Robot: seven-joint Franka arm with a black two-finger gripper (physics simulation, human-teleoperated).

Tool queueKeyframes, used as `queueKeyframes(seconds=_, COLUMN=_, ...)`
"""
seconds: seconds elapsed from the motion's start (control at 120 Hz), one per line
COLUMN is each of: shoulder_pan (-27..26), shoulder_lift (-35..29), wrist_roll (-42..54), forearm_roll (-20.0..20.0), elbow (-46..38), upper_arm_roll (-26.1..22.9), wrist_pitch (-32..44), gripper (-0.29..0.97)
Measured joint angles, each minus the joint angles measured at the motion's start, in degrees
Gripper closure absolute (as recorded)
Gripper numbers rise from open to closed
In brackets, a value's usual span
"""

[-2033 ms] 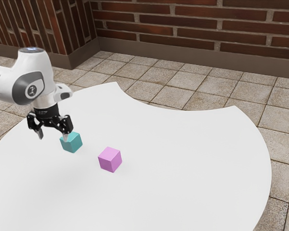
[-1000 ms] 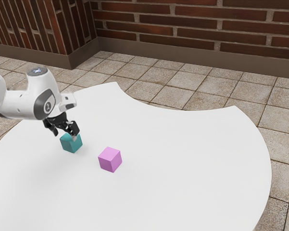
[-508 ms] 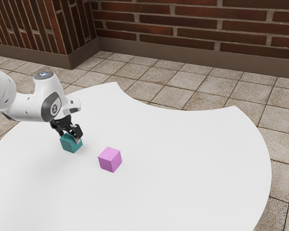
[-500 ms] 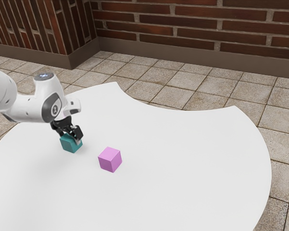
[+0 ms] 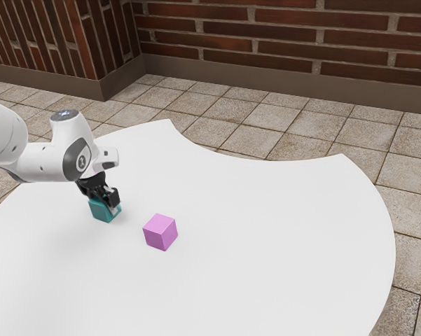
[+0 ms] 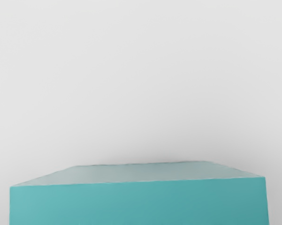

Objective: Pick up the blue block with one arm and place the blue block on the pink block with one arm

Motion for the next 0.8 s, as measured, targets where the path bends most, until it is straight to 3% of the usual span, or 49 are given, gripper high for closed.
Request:
queueKeyframes(seconds=0.05, shoulder_pan=0.0, shoulder_lift=-1.7, wrist_roll=-0.1, forearm_roll=0.1, elbow=-0.4, upper_arm_roll=-0.1, wrist_pitch=0.0, gripper=0.33)
queueKeyframes(seconds=0.142, shoulder_pan=-1.0, shoulder_lift=-12.7, wrist_roll=-1.9, forearm_roll=0.3, elbow=-6.5, upper_arm_roll=-2.6, wrist_pitch=-0.5, gripper=0.33)
queueKeyframes(seconds=0.225, shoulder_pan=-5.0, shoulder_lift=-21.8, wrist_roll=-5.7, forearm_roll=0.5, elbow=-11.2, upper_arm_roll=-3.6, wrist_pitch=-2.2, gripper=0.34)
queueKeyframes(seconds=0.358, shoulder_pan=-11.6, shoulder_lift=-29.1, wrist_roll=-13.5, forearm_roll=0.8, elbow=-15.6, upper_arm_roll=-3.9, wrist_pitch=-5.5, gripper=0.34)
queueKeyframes(seconds=0.55, shoulder_pan=-10.0, shoulder_lift=-27.1, wrist_roll=-23.6, forearm_roll=1.2, elbow=-17.3, upper_arm_roll=-4.0, wrist_pitch=-9.1, gripper=0.34)
queueKeyframes(seconds=0.692, shoulder_pan=-6.4, shoulder_lift=-24.6, wrist_roll=-29.1, forearm_roll=1.4, elbow=-17.0, upper_arm_roll=-7.0, wrist_pitch=-9.9, gripper=0.34)
queueKeyframes(seconds=0.8, shoulder_pan=-6.5, shoulder_lift=-20.8, wrist_roll=-32.5, forearm_roll=2.3, elbow=-13.7, upper_arm_roll=-7.9, wrist_pitch=-10.1, gripper=0.34)
